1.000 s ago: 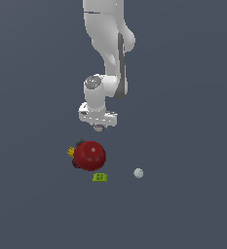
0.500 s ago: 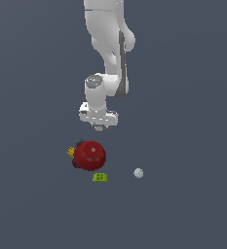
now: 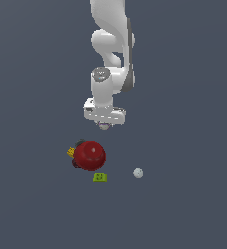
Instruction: Pick up a designated object from a clutter of objects.
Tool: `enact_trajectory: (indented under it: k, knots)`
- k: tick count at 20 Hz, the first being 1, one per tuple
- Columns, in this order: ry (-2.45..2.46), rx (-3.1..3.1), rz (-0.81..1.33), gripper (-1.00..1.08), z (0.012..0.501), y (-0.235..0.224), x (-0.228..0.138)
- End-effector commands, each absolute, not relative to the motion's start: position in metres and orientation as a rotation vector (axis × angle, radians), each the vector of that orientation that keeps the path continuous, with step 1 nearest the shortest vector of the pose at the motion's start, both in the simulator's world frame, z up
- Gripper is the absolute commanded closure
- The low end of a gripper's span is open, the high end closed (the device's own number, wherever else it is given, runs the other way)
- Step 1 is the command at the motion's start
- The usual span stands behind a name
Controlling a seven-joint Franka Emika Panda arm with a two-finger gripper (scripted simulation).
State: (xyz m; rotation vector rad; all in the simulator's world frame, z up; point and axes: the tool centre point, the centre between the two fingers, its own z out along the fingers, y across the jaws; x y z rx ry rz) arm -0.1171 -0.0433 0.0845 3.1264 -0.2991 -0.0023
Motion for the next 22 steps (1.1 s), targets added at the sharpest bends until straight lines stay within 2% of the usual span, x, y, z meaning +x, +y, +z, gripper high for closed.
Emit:
enact_trajectory:
  k: [1,22]
  knots:
    - [-0.299,3.125,0.0,1.08,0.101,-0.031,-0.109]
    - [-0.299,3.125,0.0,1.08,0.27,0.095,-0.022]
